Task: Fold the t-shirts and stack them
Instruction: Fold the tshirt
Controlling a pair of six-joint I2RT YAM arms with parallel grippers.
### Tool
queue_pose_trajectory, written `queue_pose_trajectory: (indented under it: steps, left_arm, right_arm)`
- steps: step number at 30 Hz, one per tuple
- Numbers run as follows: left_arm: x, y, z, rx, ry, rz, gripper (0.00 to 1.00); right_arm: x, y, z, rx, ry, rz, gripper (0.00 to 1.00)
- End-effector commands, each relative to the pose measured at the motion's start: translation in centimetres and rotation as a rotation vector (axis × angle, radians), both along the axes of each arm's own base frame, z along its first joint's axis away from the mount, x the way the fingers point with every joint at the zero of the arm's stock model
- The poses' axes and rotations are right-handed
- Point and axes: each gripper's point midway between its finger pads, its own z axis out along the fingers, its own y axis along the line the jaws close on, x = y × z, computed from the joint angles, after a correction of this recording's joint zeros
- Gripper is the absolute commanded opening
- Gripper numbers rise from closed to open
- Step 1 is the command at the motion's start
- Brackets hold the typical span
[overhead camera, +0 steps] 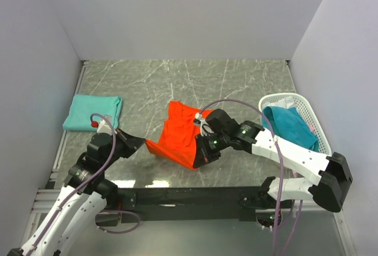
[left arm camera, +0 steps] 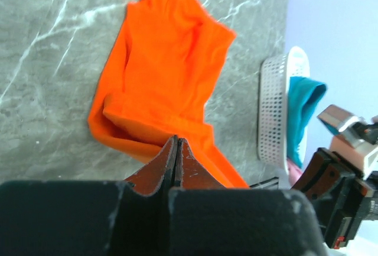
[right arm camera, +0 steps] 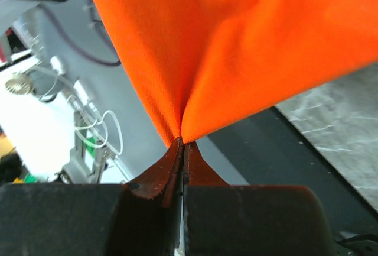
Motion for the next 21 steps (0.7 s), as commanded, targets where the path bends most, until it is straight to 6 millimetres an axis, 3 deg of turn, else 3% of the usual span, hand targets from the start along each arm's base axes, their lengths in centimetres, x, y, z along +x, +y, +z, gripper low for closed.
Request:
queue_pose_trajectory:
  steps: [1,8,21]
  left_arm:
    - [0.6,1.4,3.3,-0.004,-0.077,0.083,0.01]
    - [1.8,1.3,5.1,0.000,-0.119,0.095,0.01]
    - [6.3,0.3,5.6,0.061,-0.107,0.128,0.01]
  right_arm:
    - [-2.4,-0.4,2.6,0.059,0.047,0.089,0.00]
    - [-2.1,-0.4,3.6,0.079,0.025,0.089,0.00]
    - [4.2,-1.6,3.8,0.129,-0.008,-0.062,0.00]
